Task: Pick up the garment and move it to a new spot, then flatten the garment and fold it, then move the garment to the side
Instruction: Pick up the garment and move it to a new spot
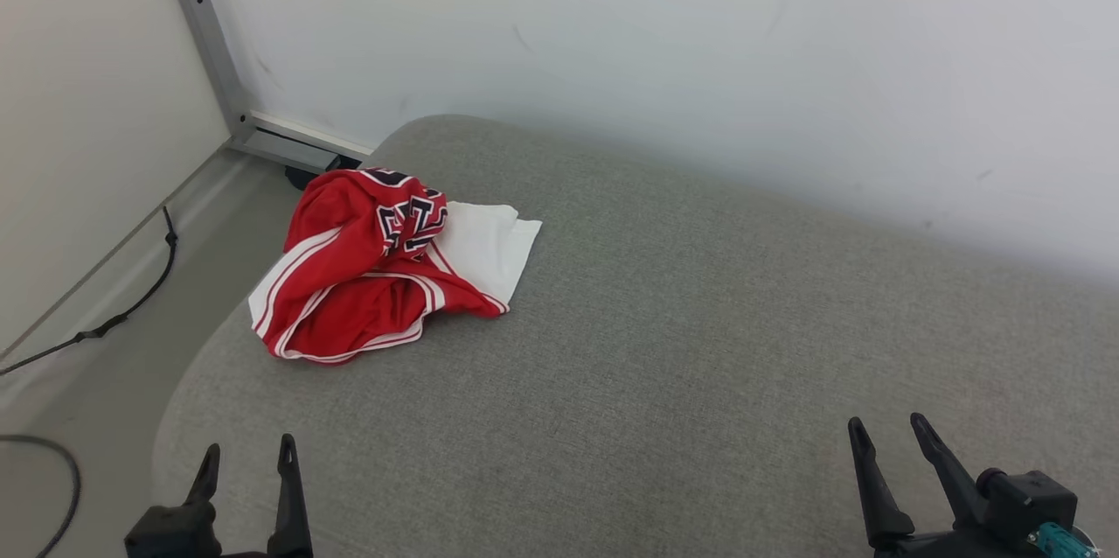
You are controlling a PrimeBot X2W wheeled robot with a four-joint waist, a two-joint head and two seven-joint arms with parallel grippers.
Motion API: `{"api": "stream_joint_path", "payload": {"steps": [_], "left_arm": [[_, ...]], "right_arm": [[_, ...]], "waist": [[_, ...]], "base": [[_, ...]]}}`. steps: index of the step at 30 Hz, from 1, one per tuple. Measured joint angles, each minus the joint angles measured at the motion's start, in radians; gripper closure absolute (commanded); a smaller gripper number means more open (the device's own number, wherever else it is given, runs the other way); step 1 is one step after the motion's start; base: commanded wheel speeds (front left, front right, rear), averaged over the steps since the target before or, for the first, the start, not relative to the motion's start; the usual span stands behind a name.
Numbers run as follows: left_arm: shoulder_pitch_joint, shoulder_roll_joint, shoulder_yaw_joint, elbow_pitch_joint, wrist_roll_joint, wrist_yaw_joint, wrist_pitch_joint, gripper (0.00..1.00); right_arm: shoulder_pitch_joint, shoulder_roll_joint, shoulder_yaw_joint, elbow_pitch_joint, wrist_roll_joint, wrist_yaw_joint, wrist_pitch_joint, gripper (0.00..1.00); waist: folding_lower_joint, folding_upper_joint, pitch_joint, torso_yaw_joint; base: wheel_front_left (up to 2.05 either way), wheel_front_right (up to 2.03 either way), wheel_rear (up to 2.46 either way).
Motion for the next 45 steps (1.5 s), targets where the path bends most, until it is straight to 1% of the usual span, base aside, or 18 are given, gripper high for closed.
{"api": "stream_joint_path", "payload": {"steps": [5, 12, 14, 18, 21, 23, 26, 29, 32, 34, 37, 39, 41, 45], "left_arm": [[0.001, 0.000, 0.005, -0.003, 0.001, 0.000, 0.004, 0.00], [-0.004, 0.000, -0.020, -0.001, 0.002, -0.004, 0.012, 0.00], [-0.021, 0.001, -0.033, 0.010, -0.002, -0.033, 0.019, 0.00], [-0.082, 0.014, -0.035, 0.026, -0.026, -0.066, 0.035, 0.00], [-0.159, 0.018, -0.037, 0.057, -0.041, -0.094, 0.049, 0.00], [-0.219, 0.021, -0.033, 0.090, -0.061, -0.116, 0.065, 0.00], [-0.299, 0.042, -0.030, 0.134, -0.067, -0.147, 0.087, 0.00], [-0.378, 0.051, -0.028, 0.188, -0.092, -0.179, 0.115, 0.00], [-0.473, 0.059, -0.015, 0.255, -0.121, -0.201, 0.146, 0.00], [-0.535, 0.058, 0.012, 0.301, -0.161, -0.205, 0.161, 0.00], [-0.611, 0.071, 0.029, 0.373, -0.185, -0.219, 0.192, 0.00], [-0.662, 0.077, 0.052, 0.428, -0.229, -0.223, 0.220, 0.00], [-0.704, 0.090, 0.066, 0.474, -0.242, -0.231, 0.240, 0.00], [-0.779, 0.126, 0.085, 0.562, -0.279, -0.233, 0.292, 0.00]], "right_arm": [[-0.017, 0.002, 0.012, 0.007, -0.003, 0.002, 0.000, 0.00], [-0.038, 0.010, 0.024, 0.015, -0.011, 0.010, 0.000, 0.00], [-0.038, 0.010, 0.026, 0.016, -0.011, 0.013, 0.000, 0.00], [-0.043, 0.011, 0.039, 0.013, -0.021, 0.015, 0.001, 0.00], [-0.050, 0.008, 0.039, 0.012, -0.021, 0.015, 0.005, 0.00], [-0.060, 0.004, 0.039, 0.009, -0.030, 0.015, 0.009, 0.00], [-0.065, 0.000, 0.039, 0.003, -0.038, 0.015, 0.010, 0.00], [-0.074, -0.015, 0.036, -0.002, -0.039, 0.015, 0.018, 0.00], [-0.092, -0.033, 0.029, -0.014, -0.045, 0.015, 0.019, 0.00], [-0.104, -0.040, 0.025, -0.025, -0.046, 0.015, 0.024, 0.00], [-0.120, -0.053, 0.023, -0.033, -0.048, 0.018, 0.029, 0.00], [-0.130, -0.064, 0.023, -0.049, -0.057, 0.018, 0.037, 0.00], [-0.146, -0.078, 0.021, -0.060, -0.064, 0.019, 0.045, 0.00], [-0.176, -0.117, 0.005, -0.082, -0.077, 0.024, 0.056, 0.00]], "waist": [[0.0000, 0.0000, -0.005, 0.029], [0.0000, 0.0000, -0.005, 0.034], [0.0000, 0.0000, -0.003, 0.034], [0.0000, 0.0000, 0.006, 0.022], [0.0000, 0.0001, 0.018, 0.008], [0.0000, 0.0001, 0.027, -0.003], [0.0001, 0.0001, 0.043, -0.022], [0.0001, 0.0001, 0.063, -0.042], [0.0001, 0.0001, 0.087, -0.062], [0.0001, 0.0001, 0.104, -0.075], [0.0002, 0.0001, 0.132, -0.093], [0.0002, 0.0001, 0.152, -0.105], [0.0002, 0.0001, 0.172, -0.116], [0.0002, 0.0001, 0.216, -0.136]], "base": [[0.00, 0.00, 0.00], [0.00, 0.00, 0.00], [0.00, 0.00, 0.00], [0.00, 0.00, 0.00], [0.00, 0.00, 0.00], [0.00, 0.00, 0.00], [0.00, 0.00, 0.00], [0.00, 0.00, 0.00], [0.00, 0.00, 0.00], [0.00, 0.00, 0.00], [0.00, 0.00, 0.00], [0.00, 0.00, 0.00], [0.00, 0.00, 0.00], [0.00, 0.00, 0.00]]}}
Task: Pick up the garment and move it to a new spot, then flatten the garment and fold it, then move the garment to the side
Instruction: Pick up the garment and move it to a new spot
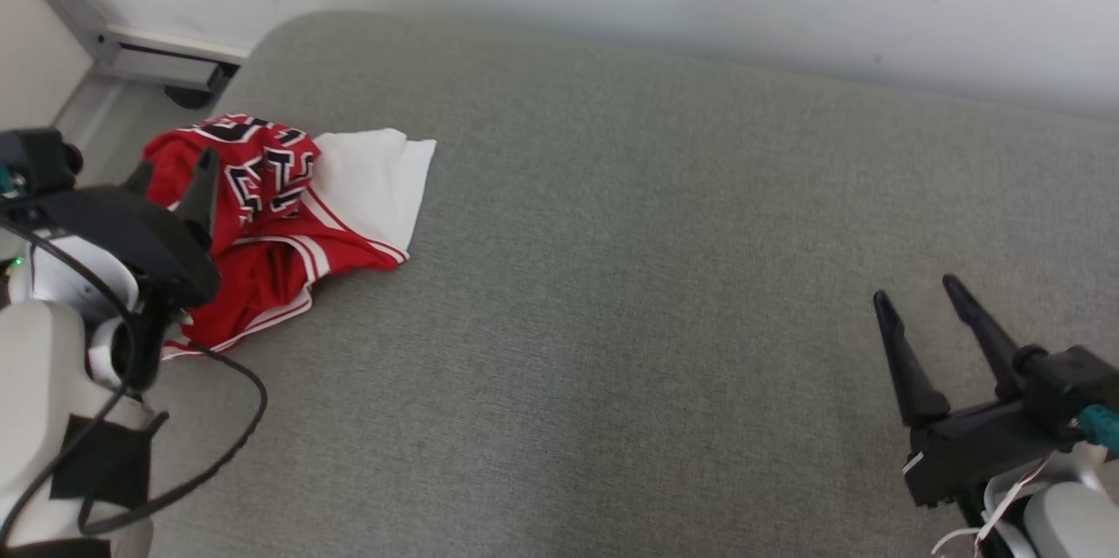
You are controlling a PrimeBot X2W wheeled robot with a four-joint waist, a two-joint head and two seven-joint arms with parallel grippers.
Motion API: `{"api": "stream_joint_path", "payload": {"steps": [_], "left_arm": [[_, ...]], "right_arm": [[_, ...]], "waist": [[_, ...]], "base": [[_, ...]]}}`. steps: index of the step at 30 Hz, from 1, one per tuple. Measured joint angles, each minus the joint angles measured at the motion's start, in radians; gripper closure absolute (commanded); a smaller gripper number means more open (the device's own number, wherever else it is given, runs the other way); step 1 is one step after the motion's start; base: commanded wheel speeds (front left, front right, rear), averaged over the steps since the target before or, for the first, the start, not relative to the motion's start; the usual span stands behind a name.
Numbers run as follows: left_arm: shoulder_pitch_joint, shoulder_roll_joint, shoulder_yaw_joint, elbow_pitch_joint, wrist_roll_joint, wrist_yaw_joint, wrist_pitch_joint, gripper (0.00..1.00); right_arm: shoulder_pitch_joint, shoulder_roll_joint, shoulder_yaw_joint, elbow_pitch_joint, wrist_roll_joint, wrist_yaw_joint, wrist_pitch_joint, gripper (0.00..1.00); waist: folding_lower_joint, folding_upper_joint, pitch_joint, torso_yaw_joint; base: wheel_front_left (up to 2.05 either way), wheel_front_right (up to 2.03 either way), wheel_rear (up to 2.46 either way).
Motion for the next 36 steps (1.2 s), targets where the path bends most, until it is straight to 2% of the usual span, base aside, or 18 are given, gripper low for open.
{"api": "stream_joint_path", "payload": {"steps": [8, 14, 22, 26, 27, 28, 36], "left_arm": [[-0.126, 0.011, 0.003, 0.123, -0.025, -0.007, 0.081, 0.00], [-0.192, 0.044, -0.028, 0.219, -0.003, -0.013, 0.129, 0.00], [-0.233, 0.082, -0.113, 0.332, 0.088, -0.014, 0.166, 0.00], [-0.237, 0.091, -0.125, 0.369, 0.117, -0.013, 0.137, 0.00], [-0.237, 0.095, -0.136, 0.375, 0.128, -0.014, 0.127, 0.78], [-0.237, 0.094, -0.133, 0.385, 0.127, -0.014, 0.120, 1.00], [-0.264, 0.069, -0.135, 0.458, 0.118, -0.014, 0.079, 1.00]], "right_arm": [[-0.046, -0.040, -0.014, -0.035, -0.013, 0.003, 0.029, 0.00], [-0.087, -0.053, -0.018, -0.056, -0.021, 0.003, 0.049, 0.00], [-0.105, -0.060, -0.023, -0.068, -0.021, 0.004, 0.059, 0.00], [-0.109, -0.061, -0.023, -0.073, -0.023, 0.003, 0.067, 0.00], [-0.110, -0.061, -0.023, -0.073, -0.023, 0.003, 0.067, 0.00], [-0.109, -0.061, -0.023, -0.073, -0.023, 0.003, 0.068, 0.00], [-0.109, -0.066, -0.031, -0.066, -0.023, 0.001, 0.068, 0.00]], "waist": [[0.0001, 0.0000, 0.080, -0.030], [0.0000, 0.0000, 0.141, -0.050], [0.0000, 0.0001, 0.197, -0.072], [0.0000, 0.0001, 0.212, -0.081], [0.0000, 0.0001, 0.215, -0.083], [-0.0001, 0.0001, 0.218, -0.085], [-0.0001, 0.0000, 0.216, -0.081]], "base": [[0.00, 0.00, 0.00], [0.00, 0.00, 0.00], [0.00, 0.00, 0.00], [0.00, 0.00, 0.00], [0.00, 0.00, 0.00], [0.00, 0.00, 0.00], [0.00, 0.00, 0.00]]}}
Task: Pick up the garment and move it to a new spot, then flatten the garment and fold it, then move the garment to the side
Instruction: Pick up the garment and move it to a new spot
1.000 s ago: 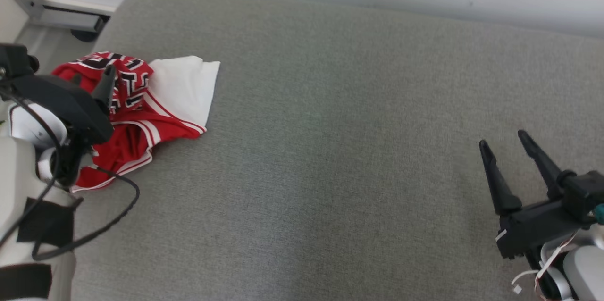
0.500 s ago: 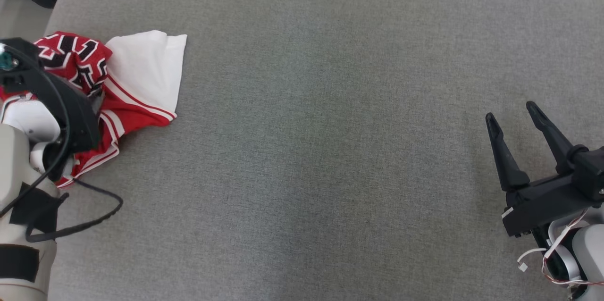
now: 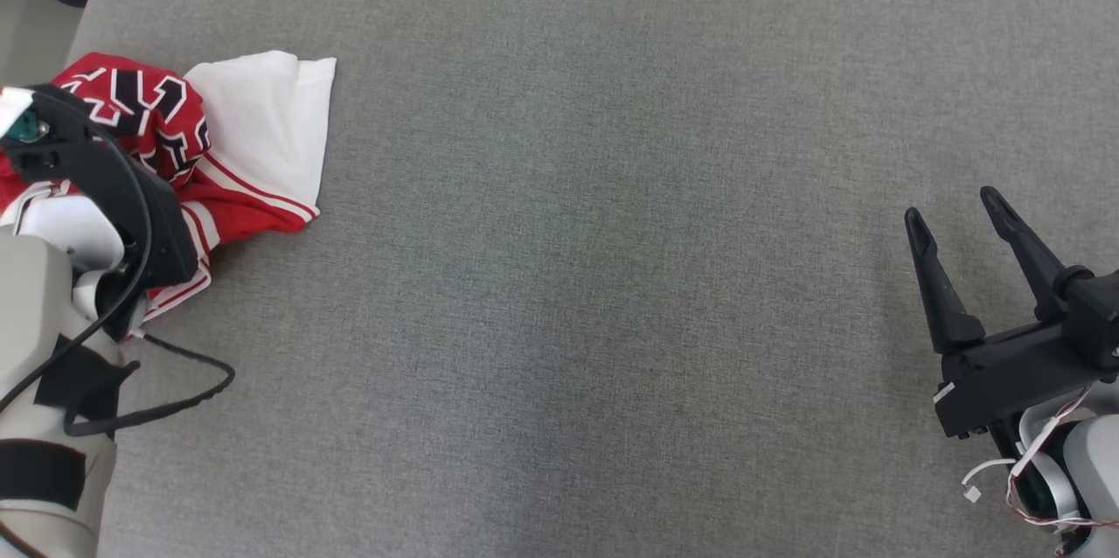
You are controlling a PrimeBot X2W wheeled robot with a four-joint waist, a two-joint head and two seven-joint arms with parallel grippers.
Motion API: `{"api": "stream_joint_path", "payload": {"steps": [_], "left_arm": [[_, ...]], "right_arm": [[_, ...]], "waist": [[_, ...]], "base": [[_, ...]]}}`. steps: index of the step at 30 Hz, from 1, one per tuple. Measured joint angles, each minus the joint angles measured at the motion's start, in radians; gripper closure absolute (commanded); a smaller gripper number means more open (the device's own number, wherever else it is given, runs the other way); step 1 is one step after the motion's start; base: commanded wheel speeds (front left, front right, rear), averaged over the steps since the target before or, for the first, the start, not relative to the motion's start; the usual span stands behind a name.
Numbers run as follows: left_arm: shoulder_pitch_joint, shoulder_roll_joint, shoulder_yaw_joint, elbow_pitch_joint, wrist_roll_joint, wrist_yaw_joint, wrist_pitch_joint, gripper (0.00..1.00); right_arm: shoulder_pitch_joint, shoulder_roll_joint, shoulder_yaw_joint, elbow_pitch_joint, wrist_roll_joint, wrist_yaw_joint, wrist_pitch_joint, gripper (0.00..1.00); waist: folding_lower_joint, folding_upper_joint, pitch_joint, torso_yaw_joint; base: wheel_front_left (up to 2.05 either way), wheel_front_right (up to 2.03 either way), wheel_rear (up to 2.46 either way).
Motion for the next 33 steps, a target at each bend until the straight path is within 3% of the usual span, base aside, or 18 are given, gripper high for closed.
{"api": "stream_joint_path", "payload": {"steps": [16, 23, 33], "left_arm": [[-0.132, -0.084, -0.035, 0.014, -0.024, -0.001, -0.145, 1.00], [-0.132, -0.144, -0.126, -0.035, -0.095, -0.001, -0.193, 1.00], [-0.120, -0.175, -0.286, -0.139, -0.214, -0.001, -0.215, 1.00]], "right_arm": [[-0.012, 0.079, 0.031, 0.104, 0.018, 0.003, -0.031, 0.00], [0.002, 0.105, 0.034, 0.148, 0.035, 0.004, -0.054, 0.00], [0.029, 0.130, 0.032, 0.195, 0.059, 0.011, -0.073, 0.00]], "waist": [[-0.0002, -0.0001, -0.108, -0.007], [-0.0002, -0.0002, -0.167, -0.047], [-0.0002, -0.0002, -0.231, -0.134]], "base": [[0.00, 0.00, 0.00], [0.00, 0.00, 0.00], [0.00, 0.00, 0.00]]}}
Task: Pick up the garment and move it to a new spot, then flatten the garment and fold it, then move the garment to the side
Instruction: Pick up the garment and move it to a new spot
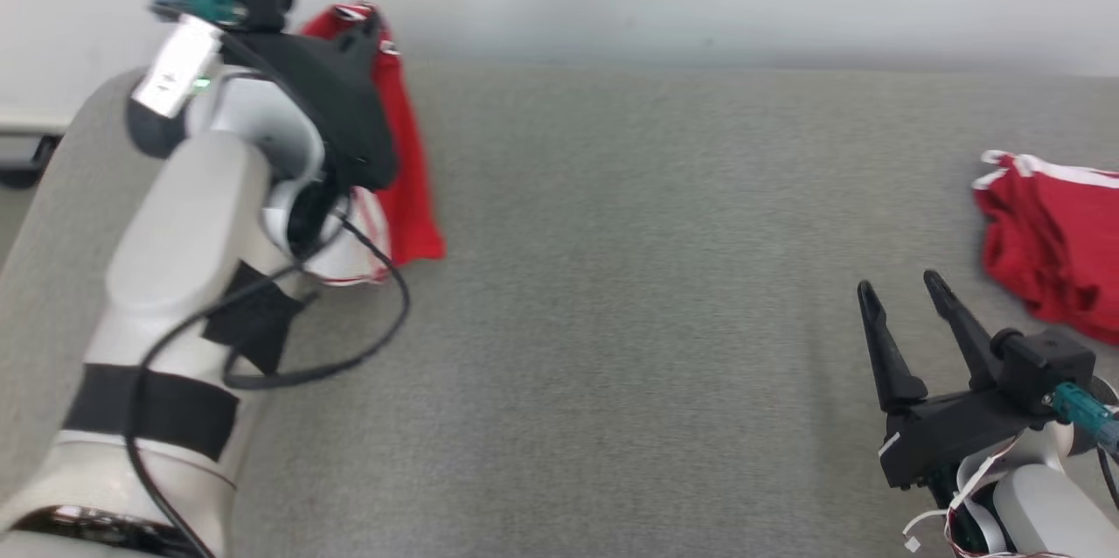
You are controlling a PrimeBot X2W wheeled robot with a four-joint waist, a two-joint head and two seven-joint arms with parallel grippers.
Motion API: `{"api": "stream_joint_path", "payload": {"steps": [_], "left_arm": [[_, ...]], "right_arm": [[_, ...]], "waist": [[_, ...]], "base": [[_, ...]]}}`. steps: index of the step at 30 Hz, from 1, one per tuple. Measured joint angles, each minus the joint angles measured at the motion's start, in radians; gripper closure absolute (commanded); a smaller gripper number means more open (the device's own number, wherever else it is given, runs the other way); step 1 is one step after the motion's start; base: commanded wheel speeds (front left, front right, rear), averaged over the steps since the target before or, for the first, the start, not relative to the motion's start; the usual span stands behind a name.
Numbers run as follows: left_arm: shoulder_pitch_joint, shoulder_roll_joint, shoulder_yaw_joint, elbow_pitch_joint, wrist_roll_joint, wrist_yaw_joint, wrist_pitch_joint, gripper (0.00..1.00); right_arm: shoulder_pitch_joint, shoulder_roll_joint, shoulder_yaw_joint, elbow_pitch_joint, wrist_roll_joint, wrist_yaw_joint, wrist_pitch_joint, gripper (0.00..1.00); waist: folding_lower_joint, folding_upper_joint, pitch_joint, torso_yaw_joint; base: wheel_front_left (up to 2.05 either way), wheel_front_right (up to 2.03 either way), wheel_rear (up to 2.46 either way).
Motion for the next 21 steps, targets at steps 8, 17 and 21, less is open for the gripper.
{"api": "stream_joint_path", "payload": {"steps": [8, 17, 21], "left_arm": [[0.082, -0.020, -0.155, -0.127, -0.096, 0.000, -0.008, 1.00], [0.173, -0.042, -0.290, -0.322, -0.198, 0.000, -0.021, 1.00], [0.199, -0.042, -0.326, -0.393, -0.234, 0.000, -0.022, 1.00]], "right_arm": [[0.045, 0.000, -0.013, 0.023, 0.009, 0.009, -0.016, 0.00], [0.088, -0.004, -0.045, 0.023, 0.024, 0.007, -0.025, 0.00], [0.108, -0.003, -0.049, 0.022, 0.024, 0.007, -0.026, 0.00]], "waist": [[0.0000, 0.0000, -0.046, -0.066], [0.0000, -0.0001, -0.084, -0.091], [0.0000, -0.0001, -0.086, -0.083]], "base": [[0.00, 0.00, 0.00], [0.00, 0.00, 0.00], [0.00, 0.00, 0.00]]}}
